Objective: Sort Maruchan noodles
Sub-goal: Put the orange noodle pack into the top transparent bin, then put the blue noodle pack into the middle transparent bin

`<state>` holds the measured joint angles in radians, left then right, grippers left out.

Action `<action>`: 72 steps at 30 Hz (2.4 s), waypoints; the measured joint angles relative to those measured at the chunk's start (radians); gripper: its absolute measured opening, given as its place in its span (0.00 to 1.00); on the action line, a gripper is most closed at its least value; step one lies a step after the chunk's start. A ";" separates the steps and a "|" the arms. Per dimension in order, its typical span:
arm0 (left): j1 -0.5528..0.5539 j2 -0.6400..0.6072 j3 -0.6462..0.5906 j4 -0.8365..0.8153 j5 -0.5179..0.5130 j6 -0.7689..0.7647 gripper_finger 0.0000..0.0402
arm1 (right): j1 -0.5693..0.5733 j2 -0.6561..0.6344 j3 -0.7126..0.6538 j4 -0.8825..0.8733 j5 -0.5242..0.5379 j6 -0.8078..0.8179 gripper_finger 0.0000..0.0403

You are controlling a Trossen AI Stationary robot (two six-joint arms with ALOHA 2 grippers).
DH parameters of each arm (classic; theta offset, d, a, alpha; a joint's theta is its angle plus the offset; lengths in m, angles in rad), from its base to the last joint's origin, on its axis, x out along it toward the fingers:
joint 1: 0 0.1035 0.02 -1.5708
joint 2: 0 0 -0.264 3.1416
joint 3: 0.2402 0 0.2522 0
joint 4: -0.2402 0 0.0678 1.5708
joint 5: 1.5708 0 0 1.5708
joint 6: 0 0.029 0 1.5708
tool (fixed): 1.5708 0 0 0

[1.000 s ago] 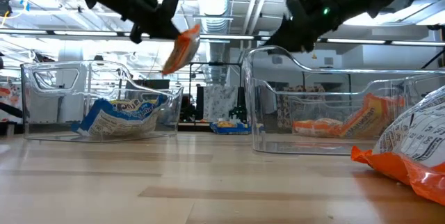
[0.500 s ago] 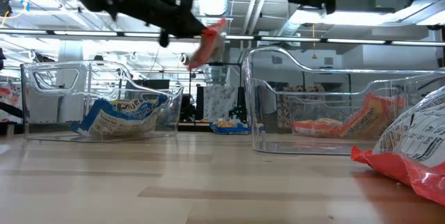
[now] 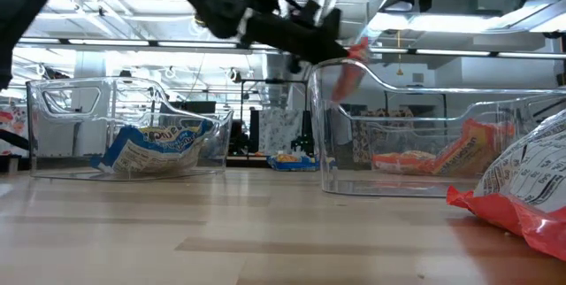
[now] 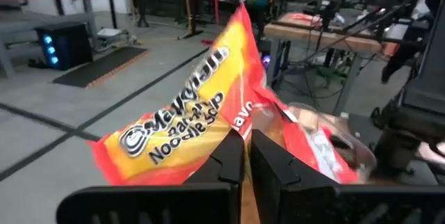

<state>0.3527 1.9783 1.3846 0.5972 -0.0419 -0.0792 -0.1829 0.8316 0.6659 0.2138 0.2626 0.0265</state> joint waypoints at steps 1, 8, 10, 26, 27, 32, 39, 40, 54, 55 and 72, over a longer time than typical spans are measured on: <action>0.000 0.037 0.050 -0.005 0.008 0.000 0.00 | 0.000 -0.002 0.000 0.000 0.000 0.000 0.56; -0.009 0.252 0.328 -0.033 0.090 -0.013 0.02 | 0.006 -0.002 0.000 0.006 -0.002 0.000 0.56; -0.013 0.309 0.400 -0.033 0.085 -0.026 0.04 | 0.006 -0.002 0.000 0.006 -0.003 0.000 0.56; -0.005 0.455 0.661 -0.229 0.092 -0.014 0.40 | 0.006 -0.002 0.000 0.005 -0.003 0.002 0.56; 0.001 0.436 0.666 -0.282 0.101 -0.006 0.43 | 0.007 -0.002 0.000 0.005 -0.003 0.002 0.56; 0.040 0.267 0.673 -0.612 0.119 0.073 0.48 | 0.007 -0.002 0.000 0.005 -0.003 0.002 0.56; 0.112 0.039 0.625 -1.049 0.129 0.146 0.48 | 0.007 -0.002 0.000 -0.011 -0.003 0.001 0.56; 0.117 -0.003 0.589 -1.056 0.146 0.147 0.48 | 0.007 -0.002 0.000 -0.020 -0.003 -0.001 0.56; 0.046 -0.768 -0.700 -0.021 0.241 0.010 0.48 | 0.007 0.029 0.000 -0.091 -0.003 0.087 0.56; 0.040 -0.813 -0.769 0.067 0.238 0.001 0.48 | 0.003 0.048 0.000 -0.071 -0.003 0.121 0.56; 0.027 -1.236 -1.027 0.201 0.142 -0.064 0.48 | -0.191 0.859 0.527 -0.443 -0.002 0.236 0.56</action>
<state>0.3792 0.7423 0.3573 0.7984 0.0999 -0.1428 -0.3734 1.6904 1.1926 -0.2290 0.2602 0.2625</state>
